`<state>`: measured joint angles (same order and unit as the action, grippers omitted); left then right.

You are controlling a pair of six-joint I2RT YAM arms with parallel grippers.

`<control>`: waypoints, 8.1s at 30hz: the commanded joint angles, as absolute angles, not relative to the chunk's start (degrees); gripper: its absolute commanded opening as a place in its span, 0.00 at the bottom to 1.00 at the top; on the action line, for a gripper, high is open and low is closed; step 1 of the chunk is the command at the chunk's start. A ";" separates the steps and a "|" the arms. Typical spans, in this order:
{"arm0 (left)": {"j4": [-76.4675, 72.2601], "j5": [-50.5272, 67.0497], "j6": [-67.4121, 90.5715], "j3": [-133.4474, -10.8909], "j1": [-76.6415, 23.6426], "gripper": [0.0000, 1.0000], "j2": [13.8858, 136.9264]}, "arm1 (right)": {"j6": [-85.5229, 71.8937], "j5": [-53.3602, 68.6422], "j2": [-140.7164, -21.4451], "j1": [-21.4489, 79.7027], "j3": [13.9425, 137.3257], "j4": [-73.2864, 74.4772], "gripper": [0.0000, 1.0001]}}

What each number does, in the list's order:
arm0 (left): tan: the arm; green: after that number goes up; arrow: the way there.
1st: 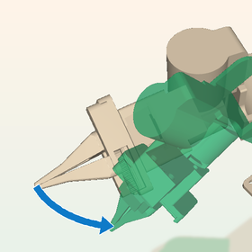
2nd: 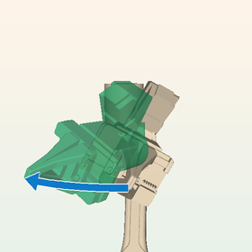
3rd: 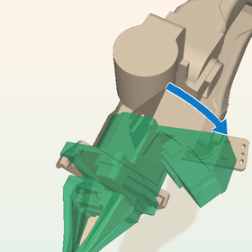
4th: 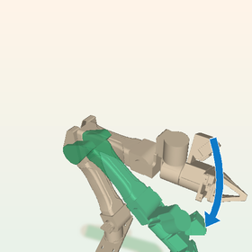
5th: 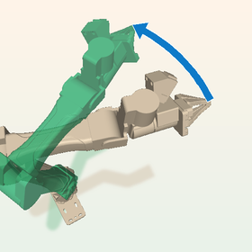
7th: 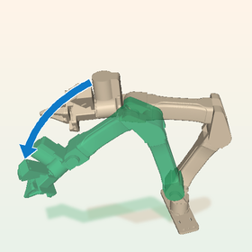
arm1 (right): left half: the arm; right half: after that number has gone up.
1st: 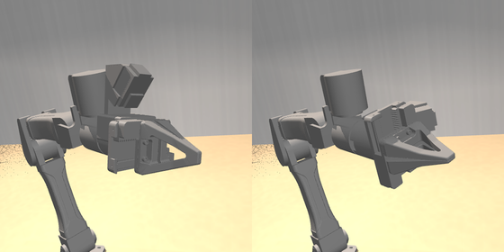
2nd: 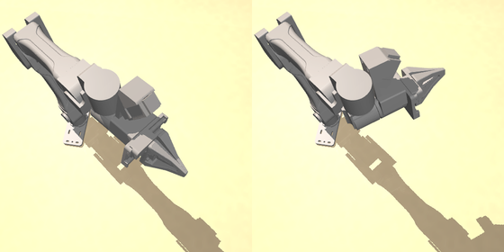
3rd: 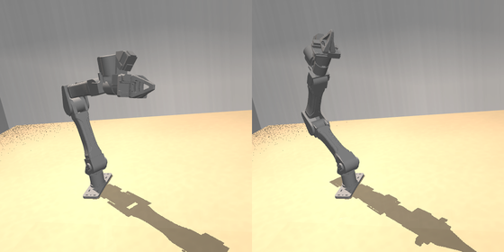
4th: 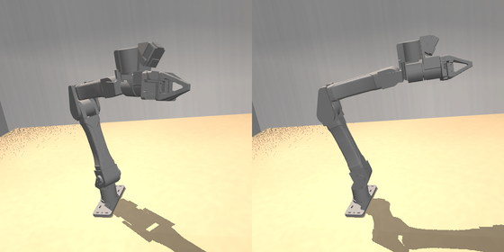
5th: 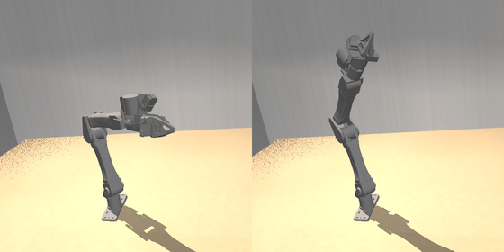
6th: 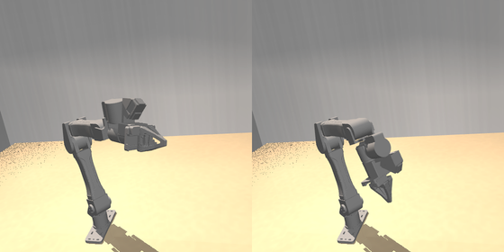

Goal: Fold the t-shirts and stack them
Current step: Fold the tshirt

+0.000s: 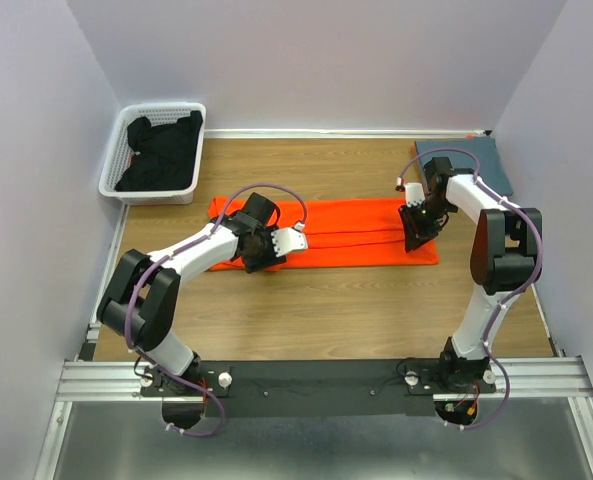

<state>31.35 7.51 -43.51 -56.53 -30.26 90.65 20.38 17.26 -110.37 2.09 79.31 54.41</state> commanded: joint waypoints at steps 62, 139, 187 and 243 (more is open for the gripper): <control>27.68 0.44 -48.51 -71.18 -27.17 0.05 99.40 | 21.00 16.52 -110.66 1.93 80.15 53.79 0.27; 31.03 18.29 -23.29 -76.12 -12.13 0.46 110.21 | 20.04 13.01 -125.76 1.84 101.95 53.62 0.23; 35.94 19.16 -12.04 -106.51 -15.12 0.29 132.00 | 20.22 12.83 -113.29 22.84 68.92 49.84 0.11; 27.42 31.46 -4.22 -113.45 -13.71 0.36 142.47 | 5.71 0.88 -153.09 19.78 135.52 40.61 0.19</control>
<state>24.01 32.45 -4.21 -110.83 -14.22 137.47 4.95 5.08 -147.46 20.16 133.64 41.50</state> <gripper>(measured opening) 0.358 0.185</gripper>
